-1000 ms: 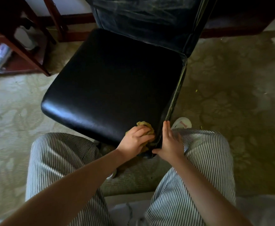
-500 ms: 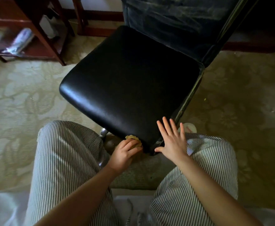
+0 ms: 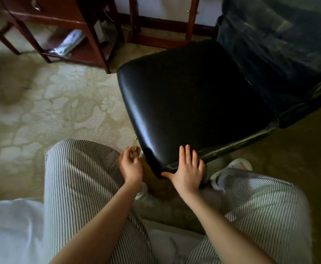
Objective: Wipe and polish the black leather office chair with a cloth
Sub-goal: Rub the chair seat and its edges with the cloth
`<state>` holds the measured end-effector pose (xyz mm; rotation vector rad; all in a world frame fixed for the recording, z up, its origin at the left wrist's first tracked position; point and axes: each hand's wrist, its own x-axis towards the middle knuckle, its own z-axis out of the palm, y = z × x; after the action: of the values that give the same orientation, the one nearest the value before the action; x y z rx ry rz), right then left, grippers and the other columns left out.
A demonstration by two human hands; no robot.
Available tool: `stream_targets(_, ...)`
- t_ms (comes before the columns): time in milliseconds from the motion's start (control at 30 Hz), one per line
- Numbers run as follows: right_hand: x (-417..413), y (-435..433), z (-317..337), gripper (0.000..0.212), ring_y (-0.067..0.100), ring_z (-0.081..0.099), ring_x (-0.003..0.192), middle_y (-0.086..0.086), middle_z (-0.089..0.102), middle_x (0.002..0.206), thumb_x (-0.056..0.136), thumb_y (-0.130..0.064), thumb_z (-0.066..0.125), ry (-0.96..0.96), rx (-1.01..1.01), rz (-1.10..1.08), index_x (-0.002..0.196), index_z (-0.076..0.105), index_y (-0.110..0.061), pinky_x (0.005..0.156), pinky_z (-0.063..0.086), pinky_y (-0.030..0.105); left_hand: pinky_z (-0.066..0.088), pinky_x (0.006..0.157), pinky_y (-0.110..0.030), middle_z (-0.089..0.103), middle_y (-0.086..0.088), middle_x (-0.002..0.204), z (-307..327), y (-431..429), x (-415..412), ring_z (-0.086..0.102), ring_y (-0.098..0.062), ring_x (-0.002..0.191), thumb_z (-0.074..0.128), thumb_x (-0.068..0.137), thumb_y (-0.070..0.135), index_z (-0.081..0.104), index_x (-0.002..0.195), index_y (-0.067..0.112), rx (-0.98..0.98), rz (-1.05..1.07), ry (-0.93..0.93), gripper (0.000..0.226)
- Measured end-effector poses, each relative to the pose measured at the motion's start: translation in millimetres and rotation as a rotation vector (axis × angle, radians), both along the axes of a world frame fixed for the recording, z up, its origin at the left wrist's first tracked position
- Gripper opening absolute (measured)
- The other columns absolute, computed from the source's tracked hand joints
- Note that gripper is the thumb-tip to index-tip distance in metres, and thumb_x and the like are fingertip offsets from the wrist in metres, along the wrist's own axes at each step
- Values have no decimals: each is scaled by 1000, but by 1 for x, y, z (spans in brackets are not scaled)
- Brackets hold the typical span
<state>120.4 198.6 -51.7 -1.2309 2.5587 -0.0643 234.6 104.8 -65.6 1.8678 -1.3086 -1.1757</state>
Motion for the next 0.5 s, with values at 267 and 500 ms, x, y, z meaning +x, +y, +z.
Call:
stream_targets(267,-6,-44,13,72,18,19,141,-3,18,156,90,-48,52,-13,-72,221,149,19,-25,113,14,36,34,108,-38,48,-5,128,8,-9,6,44,-20,121,47,95,12,58,122,12,-12,190,9,29)
stream_targets(500,-49,-70,14,82,21,-5,145,1,-8,158,90,-52,51,168,164,365,150,-1,-28,116,-1,41,28,110,-36,44,-6,135,1,-47,-1,36,-21,126,53,92,12,57,124,14,-126,107,-115,33)
